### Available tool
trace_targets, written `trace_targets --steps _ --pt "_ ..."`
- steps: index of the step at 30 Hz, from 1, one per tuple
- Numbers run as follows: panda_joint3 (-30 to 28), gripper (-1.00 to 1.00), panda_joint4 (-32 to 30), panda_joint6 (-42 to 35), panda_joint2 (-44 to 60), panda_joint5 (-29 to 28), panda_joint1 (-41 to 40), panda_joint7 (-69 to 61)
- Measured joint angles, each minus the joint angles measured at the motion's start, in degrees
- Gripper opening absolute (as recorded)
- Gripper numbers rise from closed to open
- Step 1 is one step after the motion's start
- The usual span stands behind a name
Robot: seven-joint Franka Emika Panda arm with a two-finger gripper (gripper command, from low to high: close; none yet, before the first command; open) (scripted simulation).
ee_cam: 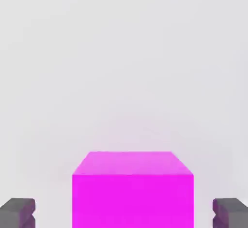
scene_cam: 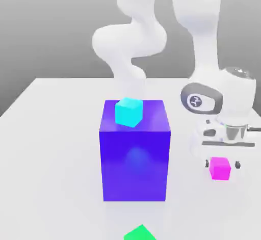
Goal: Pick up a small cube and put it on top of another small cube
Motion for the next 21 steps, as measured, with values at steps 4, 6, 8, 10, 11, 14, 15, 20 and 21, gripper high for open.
trace_targets --steps 4,6,8,10,11,14,15,20,21 --pt "0.0 -1.0 0.0 0.1 0.0 0.0 0.0 0.0" --pt "0.1 -1.0 0.0 0.1 -0.1 0.0 0.0 0.0" --pt "3.6 -1.0 -0.6 -1.5 -2.2 2.9 -2.9 -2.2" --pt "7.6 -1.0 -1.4 -3.3 -4.8 7.0 -6.1 -5.3" --pt "9.6 -1.0 -1.8 -4.3 -6.3 9.3 -7.5 -7.1" --pt "14.4 -1.0 -3.1 -7.1 -10.7 16.7 -10.6 -12.6" --pt "15.4 -1.0 -3.5 -8.1 -12.2 19.2 -11.1 -14.5" --pt "13.9 -1.0 2.8 -13.6 -13.1 25.2 -17.5 -25.1" --pt "12.7 -1.0 4.8 -14.9 -12.5 25.5 -19.2 -27.5"
